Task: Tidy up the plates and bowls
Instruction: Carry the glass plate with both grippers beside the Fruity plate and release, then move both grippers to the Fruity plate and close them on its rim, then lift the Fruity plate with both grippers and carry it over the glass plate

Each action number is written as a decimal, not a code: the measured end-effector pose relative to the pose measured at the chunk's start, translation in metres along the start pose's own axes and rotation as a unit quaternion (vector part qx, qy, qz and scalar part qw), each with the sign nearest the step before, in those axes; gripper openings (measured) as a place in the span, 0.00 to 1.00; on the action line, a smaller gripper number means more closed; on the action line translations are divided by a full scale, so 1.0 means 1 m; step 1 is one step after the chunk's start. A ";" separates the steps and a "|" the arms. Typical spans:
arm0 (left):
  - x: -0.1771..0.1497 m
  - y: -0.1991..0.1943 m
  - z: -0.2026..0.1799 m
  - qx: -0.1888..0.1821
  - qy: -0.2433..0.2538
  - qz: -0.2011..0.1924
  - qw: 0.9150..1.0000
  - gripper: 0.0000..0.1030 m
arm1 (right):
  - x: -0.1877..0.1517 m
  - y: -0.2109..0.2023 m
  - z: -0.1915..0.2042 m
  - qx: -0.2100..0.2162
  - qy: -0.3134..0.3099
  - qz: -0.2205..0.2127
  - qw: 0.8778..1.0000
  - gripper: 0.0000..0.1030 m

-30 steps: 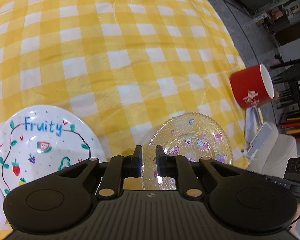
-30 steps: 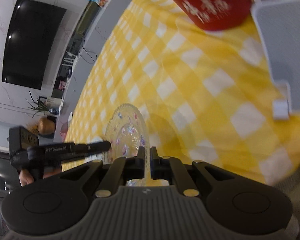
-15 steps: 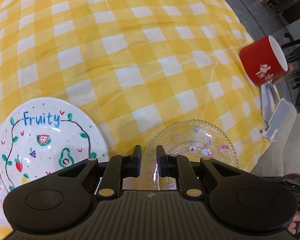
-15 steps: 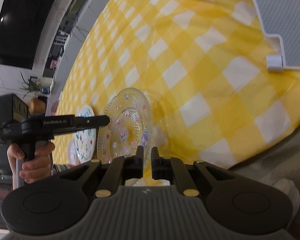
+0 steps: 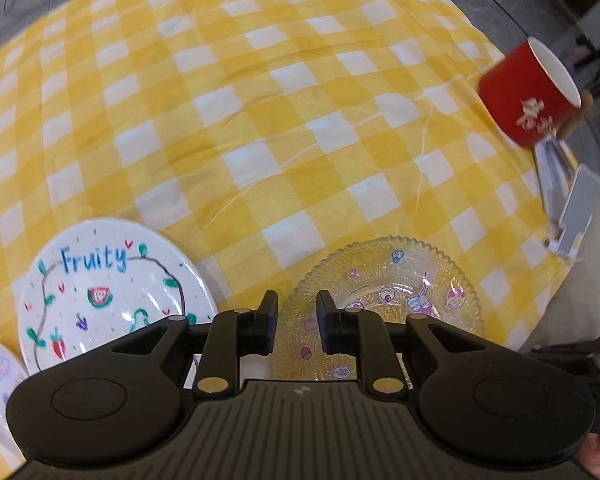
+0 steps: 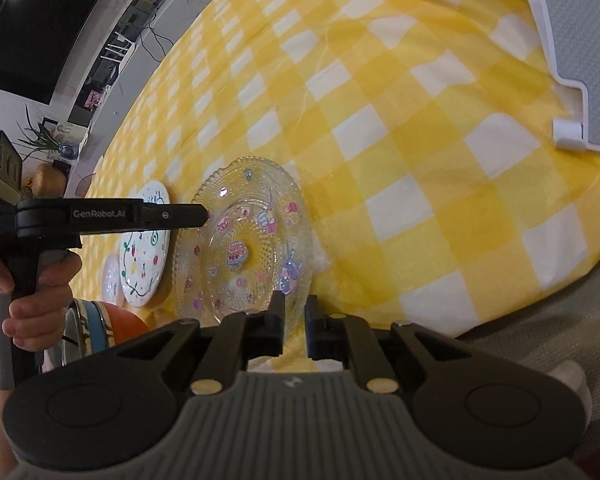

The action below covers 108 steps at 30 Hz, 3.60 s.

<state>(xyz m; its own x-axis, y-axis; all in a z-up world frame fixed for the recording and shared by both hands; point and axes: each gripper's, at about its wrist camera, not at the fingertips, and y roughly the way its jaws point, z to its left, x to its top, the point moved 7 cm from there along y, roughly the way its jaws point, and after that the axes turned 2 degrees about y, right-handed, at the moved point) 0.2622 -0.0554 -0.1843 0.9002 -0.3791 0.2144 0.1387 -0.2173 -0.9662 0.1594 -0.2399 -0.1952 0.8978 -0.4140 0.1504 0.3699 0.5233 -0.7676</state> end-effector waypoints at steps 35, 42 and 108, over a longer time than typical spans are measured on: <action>-0.027 -0.151 0.018 0.158 -0.069 -0.320 0.931 0.72 | 0.008 -0.031 0.040 -0.056 -0.147 -0.131 0.979 0.54; -0.055 -0.163 0.091 0.093 -0.179 -0.306 0.931 0.67 | 0.034 -0.034 0.076 0.006 -0.193 -0.144 0.971 0.54; -0.059 -0.046 0.190 -0.129 -0.260 -0.161 0.943 0.55 | 0.134 0.105 0.083 0.106 -0.122 0.031 0.986 0.00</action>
<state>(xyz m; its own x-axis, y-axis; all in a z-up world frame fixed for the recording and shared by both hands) 0.2810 0.1474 -0.1795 0.9187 0.2224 0.3264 0.3946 -0.4822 -0.7822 0.3387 -0.1787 -0.2037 0.9418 -0.1981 0.2716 0.3301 0.6970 -0.6366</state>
